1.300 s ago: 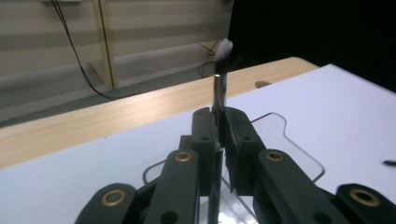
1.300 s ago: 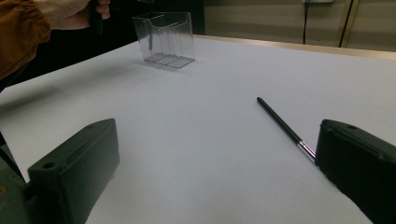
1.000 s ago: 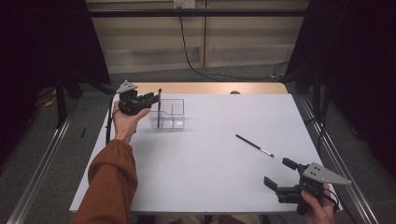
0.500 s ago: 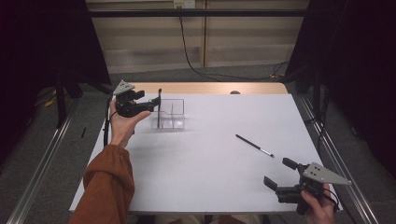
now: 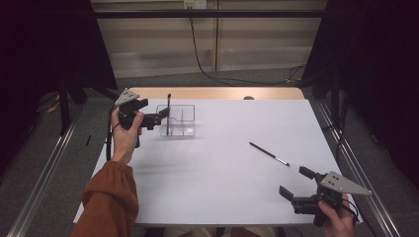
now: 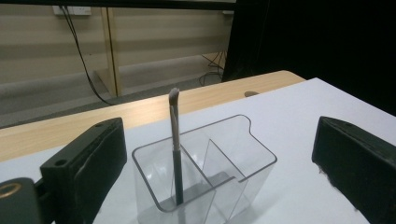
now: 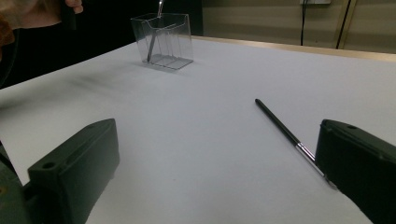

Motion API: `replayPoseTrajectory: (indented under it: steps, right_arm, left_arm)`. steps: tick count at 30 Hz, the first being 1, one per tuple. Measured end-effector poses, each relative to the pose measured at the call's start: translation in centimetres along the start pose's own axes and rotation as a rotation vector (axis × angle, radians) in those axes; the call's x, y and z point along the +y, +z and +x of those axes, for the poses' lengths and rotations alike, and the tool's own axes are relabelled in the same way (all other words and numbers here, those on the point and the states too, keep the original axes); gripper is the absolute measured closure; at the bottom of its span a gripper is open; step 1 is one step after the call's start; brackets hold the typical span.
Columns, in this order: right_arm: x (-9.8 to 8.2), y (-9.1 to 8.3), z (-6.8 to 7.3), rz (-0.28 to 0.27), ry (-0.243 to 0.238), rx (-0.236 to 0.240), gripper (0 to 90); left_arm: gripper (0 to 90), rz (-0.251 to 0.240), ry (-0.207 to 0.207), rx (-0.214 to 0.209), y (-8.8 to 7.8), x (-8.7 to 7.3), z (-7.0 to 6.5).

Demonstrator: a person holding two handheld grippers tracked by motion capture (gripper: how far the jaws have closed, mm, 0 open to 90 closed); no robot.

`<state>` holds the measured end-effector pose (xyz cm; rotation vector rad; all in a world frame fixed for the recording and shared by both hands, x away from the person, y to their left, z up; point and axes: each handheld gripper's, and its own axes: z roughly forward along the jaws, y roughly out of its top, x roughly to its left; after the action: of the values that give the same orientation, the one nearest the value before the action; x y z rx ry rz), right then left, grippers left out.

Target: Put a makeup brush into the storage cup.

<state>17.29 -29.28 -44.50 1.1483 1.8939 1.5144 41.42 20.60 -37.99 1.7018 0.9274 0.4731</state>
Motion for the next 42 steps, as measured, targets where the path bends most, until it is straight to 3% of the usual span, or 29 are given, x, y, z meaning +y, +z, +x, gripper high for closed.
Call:
replayPoseTrajectory:
  steps: [5, 6, 9, 12, 16, 25, 28, 32, 34, 42]
  right_arm:
    - [0.0, 0.0, 0.0, 0.000, 0.000, -0.003, 0.0]
    - [0.0, 0.0, 0.0, 0.002, 0.000, -0.003, 0.0]
    - [0.0, 0.1, 0.0, 0.000, -0.001, -0.004, 0.0]
    - [0.0, 0.0, 0.0, 0.001, -0.002, -0.009, 0.0]
    - [0.0, 0.0, 0.0, 0.001, -0.009, -0.014, 0.0]
    - [0.1, 0.0, 0.2, 0.001, -0.013, -0.014, 0.0]
    - [0.1, 0.0, 0.2, 0.001, -0.011, -0.013, 0.0]
    - [0.1, 0.0, 0.2, 0.000, -0.011, -0.013, 0.0]
    - [0.1, 0.0, 0.2, 0.000, -0.011, -0.014, 0.0]
    - [0.1, 0.0, 0.2, 0.001, -0.012, -0.018, 0.0]
  left_arm:
    - [3.3, 0.005, -0.003, -0.002, -0.4, -0.5, -0.4]
    - [3.3, 0.001, -0.020, -0.019, -0.6, -0.6, -0.4]
    - [3.3, -0.012, -0.013, -0.027, -0.9, -0.7, -0.6]
    - [3.2, -0.019, 0.011, 0.000, -1.4, -1.1, -0.8]
    - [2.5, -0.034, 0.000, 0.032, -1.8, -1.5, -1.0]
    - [2.3, -0.064, 0.028, -0.027, -3.9, -2.6, -2.3]
    - [2.4, -0.068, 0.026, -0.028, -4.3, -2.6, -2.7]
    - [2.5, -0.071, 0.056, -0.010, -4.8, -2.8, -3.1]
    - [2.3, -0.086, 0.078, 0.019, -5.2, -2.9, -3.5]
    - [2.5, -0.083, 0.058, -0.008, -6.4, -3.8, -3.6]
